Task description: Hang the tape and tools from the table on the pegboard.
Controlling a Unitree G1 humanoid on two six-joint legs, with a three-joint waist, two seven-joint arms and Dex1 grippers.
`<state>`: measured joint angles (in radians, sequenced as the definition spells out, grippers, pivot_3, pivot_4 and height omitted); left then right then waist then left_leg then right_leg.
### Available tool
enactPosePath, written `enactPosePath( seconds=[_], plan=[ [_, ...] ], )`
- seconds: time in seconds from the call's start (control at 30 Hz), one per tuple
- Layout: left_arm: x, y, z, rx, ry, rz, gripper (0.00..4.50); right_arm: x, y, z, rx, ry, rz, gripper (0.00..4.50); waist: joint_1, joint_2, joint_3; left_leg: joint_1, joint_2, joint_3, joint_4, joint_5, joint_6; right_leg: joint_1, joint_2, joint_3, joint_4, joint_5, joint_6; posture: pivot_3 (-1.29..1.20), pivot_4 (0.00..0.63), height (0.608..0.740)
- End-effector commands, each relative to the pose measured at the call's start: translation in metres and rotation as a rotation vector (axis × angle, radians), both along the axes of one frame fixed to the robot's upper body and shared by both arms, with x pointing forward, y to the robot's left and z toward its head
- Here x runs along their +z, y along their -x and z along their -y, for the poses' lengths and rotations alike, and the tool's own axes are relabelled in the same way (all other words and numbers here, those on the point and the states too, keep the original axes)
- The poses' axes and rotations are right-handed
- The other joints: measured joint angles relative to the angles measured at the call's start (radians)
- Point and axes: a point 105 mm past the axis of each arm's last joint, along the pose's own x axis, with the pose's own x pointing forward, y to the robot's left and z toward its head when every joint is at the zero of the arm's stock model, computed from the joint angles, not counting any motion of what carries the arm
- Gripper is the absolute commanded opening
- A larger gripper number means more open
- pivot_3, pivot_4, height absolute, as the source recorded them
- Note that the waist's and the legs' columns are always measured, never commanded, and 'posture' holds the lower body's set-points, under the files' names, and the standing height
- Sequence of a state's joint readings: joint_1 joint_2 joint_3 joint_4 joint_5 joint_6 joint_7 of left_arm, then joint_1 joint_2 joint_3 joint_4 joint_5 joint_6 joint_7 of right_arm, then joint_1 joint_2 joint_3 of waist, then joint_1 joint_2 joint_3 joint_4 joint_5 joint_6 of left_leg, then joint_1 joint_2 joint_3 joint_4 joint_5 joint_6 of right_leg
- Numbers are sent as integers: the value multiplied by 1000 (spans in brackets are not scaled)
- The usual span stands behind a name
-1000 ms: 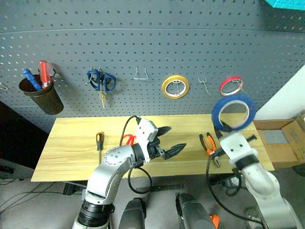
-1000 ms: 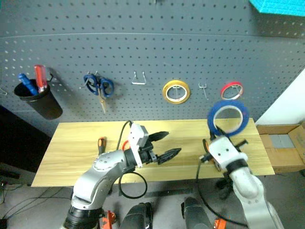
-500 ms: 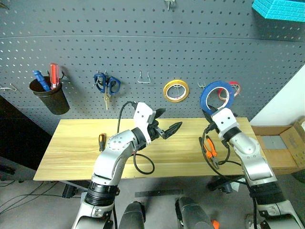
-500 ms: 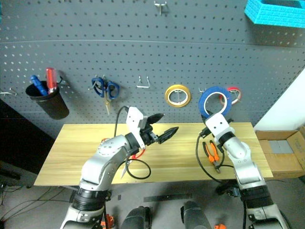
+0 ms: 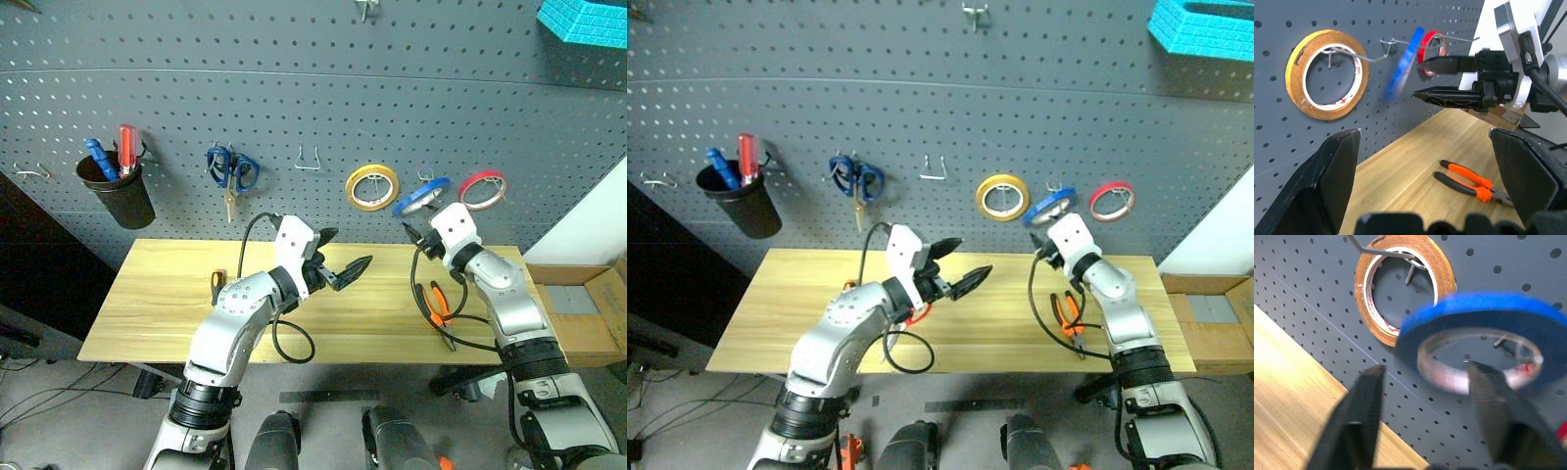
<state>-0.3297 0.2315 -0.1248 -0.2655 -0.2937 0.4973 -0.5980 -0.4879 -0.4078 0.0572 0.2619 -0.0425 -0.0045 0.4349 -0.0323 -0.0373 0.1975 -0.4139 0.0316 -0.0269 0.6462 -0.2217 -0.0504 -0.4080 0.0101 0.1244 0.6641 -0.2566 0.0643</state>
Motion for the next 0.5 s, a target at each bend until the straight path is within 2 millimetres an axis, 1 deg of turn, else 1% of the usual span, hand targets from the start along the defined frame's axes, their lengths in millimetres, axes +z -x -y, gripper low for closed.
enactPosePath(
  seconds=[0.03,0.07,0.1,0.17,0.2,0.23,0.3,0.33,0.37,0.4,0.5],
  plan=[
    [9,9,6,-31,15,36,4500,5,15,8,-6,-26,24,4085,3,0,0,0,0,0,0,0,0,0,0,0,0,0,0,60,157,740],
    [8,10,6,-33,16,31,4500,2,20,9,-8,-28,11,4439,5,0,0,0,0,0,0,0,0,0,0,0,0,0,0,58,159,740],
    [7,12,6,-34,16,26,4500,-2,25,10,-8,-31,-8,4475,6,0,0,0,0,-1,0,0,0,0,0,0,0,0,0,56,162,740],
    [-4,20,6,-49,6,-4,4500,-28,52,16,-30,-12,-134,4475,9,1,1,-1,-1,-1,0,0,0,0,-1,-1,-1,0,0,46,183,740],
    [-7,24,6,-55,0,-14,4500,-36,63,18,-40,-2,-184,4475,9,1,1,-1,-1,-1,0,0,0,0,-2,-1,-1,0,0,43,189,740],
    [-14,30,6,-72,-23,-24,4500,-50,75,22,-62,9,-282,4475,7,1,1,-1,-2,-1,-1,0,0,0,-2,-1,-1,0,0,34,203,740],
    [-22,39,6,-98,-59,-34,4500,-64,90,25,-87,25,-401,4475,1,3,3,-1,-2,-1,-1,0,0,0,-2,-1,-1,-1,0,30,210,740],
    [-31,46,6,-126,-104,-40,4500,-73,93,31,-138,29,-482,4475,-2,4,6,-1,-2,-1,0,0,0,0,-2,0,-1,-1,0,15,234,740],
    [-37,51,6,-149,-139,-43,4500,-77,93,37,-191,10,-538,4475,-10,5,13,0,-1,0,0,0,1,0,-2,0,-1,-2,2,13,243,740],
    [-43,57,7,-180,-173,-49,4500,-80,90,43,-239,-4,-591,4475,-15,5,15,2,-1,1,0,1,3,0,-2,2,0,-6,-1,11,257,740],
    [-53,69,9,-234,-228,-62,4500,-79,77,49,-316,-41,-685,4475,-26,5,41,9,-2,2,0,3,6,4,-2,4,1,-4,-3,8,288,740]
  ],
)
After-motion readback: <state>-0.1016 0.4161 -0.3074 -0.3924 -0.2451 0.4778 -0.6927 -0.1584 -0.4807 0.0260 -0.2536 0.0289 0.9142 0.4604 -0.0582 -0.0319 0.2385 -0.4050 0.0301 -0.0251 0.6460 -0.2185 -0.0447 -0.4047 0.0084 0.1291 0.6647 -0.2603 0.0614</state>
